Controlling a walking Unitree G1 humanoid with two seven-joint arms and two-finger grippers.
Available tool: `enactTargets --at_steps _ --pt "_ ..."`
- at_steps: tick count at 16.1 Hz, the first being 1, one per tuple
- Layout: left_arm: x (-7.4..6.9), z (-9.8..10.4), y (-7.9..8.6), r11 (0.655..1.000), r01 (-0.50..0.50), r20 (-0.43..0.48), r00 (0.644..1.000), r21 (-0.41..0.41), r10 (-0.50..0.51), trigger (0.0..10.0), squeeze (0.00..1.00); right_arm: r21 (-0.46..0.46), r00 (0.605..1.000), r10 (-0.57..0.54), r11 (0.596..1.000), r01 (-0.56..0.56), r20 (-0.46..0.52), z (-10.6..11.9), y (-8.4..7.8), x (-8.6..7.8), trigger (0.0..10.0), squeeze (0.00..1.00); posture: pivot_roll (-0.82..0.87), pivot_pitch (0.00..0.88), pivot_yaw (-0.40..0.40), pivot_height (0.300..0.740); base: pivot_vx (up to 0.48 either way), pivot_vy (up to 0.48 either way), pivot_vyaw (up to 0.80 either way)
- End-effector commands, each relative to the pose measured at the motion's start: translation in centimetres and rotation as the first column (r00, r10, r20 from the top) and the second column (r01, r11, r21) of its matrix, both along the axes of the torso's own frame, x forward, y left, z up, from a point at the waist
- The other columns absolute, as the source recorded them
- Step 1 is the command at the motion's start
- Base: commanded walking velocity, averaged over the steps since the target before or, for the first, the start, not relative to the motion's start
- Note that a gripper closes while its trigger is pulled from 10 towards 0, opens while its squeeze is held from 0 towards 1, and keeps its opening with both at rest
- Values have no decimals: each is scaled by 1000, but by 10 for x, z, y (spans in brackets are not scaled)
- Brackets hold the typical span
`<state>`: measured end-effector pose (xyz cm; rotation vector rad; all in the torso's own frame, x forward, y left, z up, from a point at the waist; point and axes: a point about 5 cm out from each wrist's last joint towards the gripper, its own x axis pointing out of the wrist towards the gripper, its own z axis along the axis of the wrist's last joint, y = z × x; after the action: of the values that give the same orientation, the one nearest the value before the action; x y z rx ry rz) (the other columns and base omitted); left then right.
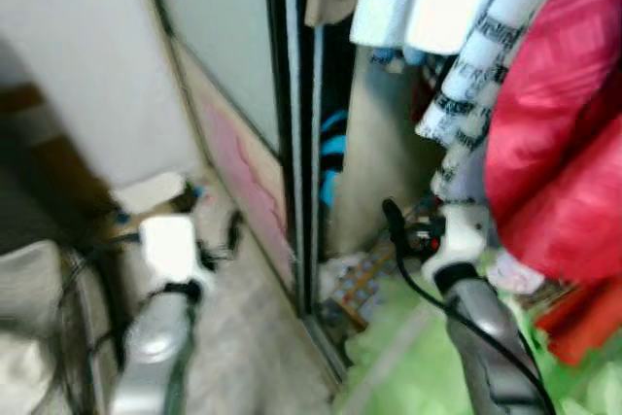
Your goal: Clean up the room
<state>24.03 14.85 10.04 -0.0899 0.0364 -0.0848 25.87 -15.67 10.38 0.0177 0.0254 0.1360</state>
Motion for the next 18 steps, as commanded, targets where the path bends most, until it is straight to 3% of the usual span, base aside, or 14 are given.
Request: enactTargets --at_steps 1,6,14,18 --pt "1 1 12 999 -48 2 999 20 48 10000 0 22 995 99 995 -99 1 1 22 3 10000 0 104 0 -13 740 0 0 800" --pt "2 -1 12 999 -37 -13 999 12 38 10000 0 39 995 99 994 -99 -3 1 23 4 10000 0 102 0 -9 740 0 0 91" --pt "3 -2 9 1000 -21 -19 1000 8 21 10000 0 36 995 101 994 -101 -5 0 23 4 10000 0 98 0 -9 740 0 463 0" --pt "3 1 5 1000 -4 -3 1000 17 4 10000 0 39 994 106 994 -105 -9 -2 24 4 10000 0 104 0 -11 740 0 0 0"
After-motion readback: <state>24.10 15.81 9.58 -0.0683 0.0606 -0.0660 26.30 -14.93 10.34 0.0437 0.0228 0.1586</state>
